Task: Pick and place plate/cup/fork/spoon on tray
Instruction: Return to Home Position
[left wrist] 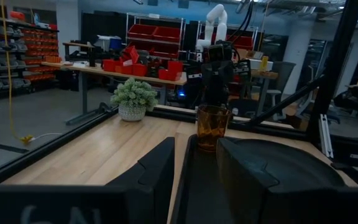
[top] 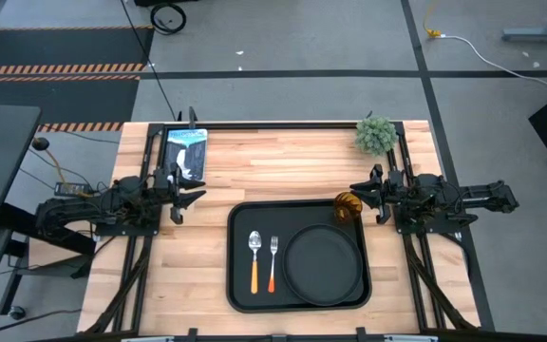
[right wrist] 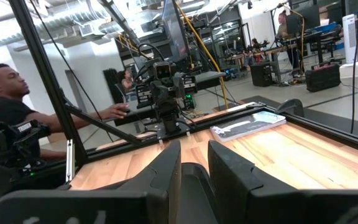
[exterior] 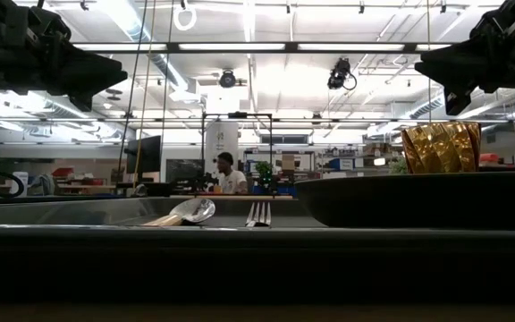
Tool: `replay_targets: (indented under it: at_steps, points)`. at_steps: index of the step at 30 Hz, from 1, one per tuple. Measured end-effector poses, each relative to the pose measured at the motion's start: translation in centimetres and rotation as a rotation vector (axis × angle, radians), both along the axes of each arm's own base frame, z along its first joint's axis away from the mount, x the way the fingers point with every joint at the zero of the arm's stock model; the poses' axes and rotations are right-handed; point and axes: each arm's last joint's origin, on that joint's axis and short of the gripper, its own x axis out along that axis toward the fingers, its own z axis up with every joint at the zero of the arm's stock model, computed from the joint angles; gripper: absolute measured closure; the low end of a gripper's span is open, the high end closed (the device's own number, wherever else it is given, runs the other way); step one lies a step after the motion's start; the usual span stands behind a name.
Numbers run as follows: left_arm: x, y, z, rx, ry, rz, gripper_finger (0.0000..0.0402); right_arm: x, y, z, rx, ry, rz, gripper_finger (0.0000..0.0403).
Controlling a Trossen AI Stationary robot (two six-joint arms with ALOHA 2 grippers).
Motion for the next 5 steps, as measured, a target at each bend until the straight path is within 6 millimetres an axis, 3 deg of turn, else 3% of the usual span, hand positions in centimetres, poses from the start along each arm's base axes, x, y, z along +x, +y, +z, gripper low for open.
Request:
replay_targets:
  at_steps: [5]
  points:
    - [0.0, 0.0, 0.0, 0.0, 0.0, 0.0, 0.0273, 0.0, 0.0, 0.0, 0.0, 0.0, 0.0, 0.0315]
